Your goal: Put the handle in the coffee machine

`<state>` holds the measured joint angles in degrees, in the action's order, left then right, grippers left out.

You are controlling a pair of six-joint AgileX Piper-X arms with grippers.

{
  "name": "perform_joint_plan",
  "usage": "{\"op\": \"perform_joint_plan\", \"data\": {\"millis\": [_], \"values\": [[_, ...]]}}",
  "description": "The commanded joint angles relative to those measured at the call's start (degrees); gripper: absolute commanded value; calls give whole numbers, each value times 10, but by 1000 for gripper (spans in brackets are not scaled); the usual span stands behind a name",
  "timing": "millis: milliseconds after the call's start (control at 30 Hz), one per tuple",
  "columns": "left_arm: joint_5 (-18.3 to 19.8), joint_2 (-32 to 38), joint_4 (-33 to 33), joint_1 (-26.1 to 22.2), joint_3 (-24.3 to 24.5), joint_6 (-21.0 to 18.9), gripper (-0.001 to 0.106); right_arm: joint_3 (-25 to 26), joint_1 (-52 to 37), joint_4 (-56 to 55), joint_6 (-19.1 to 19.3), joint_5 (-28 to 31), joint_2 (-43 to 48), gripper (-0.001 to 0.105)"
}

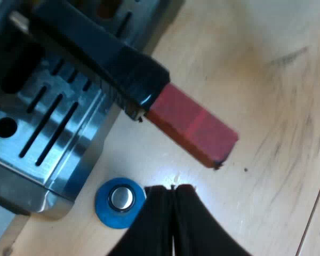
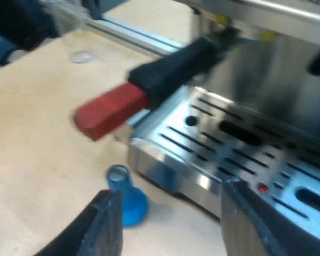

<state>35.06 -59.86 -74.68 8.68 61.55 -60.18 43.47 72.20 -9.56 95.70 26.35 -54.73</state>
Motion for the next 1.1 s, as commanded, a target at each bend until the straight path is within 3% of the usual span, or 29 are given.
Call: {"op": "perform_joint_plan", "data": {"millis": [33, 200, 333, 400, 467, 600, 1100], "values": [[-23, 34, 19, 1, 5, -66, 1, 18, 2, 3, 27, -31, 9, 46], [-102, 54, 47, 2, 5, -145, 1, 26, 2, 3, 35, -67, 11, 50], [-130, 54, 38, 21, 3, -185, 1, 38, 2, 2, 35, -87, 11, 69], [-138, 54, 34, 40, 3, -189, 1, 46, 2, 3, 35, -87, 11, 69], [-173, 54, 31, 77, 2, -195, 1, 52, 2, 3, 35, -87, 11, 69], [-236, 52, 54, 102, -7, -194, 1, 53, 2, -12, 35, -87, 11, 69], [-226, -7, 65, 113, -24, -205, 1, 53, 2, -59, 31, -87, 11, 69]]}}
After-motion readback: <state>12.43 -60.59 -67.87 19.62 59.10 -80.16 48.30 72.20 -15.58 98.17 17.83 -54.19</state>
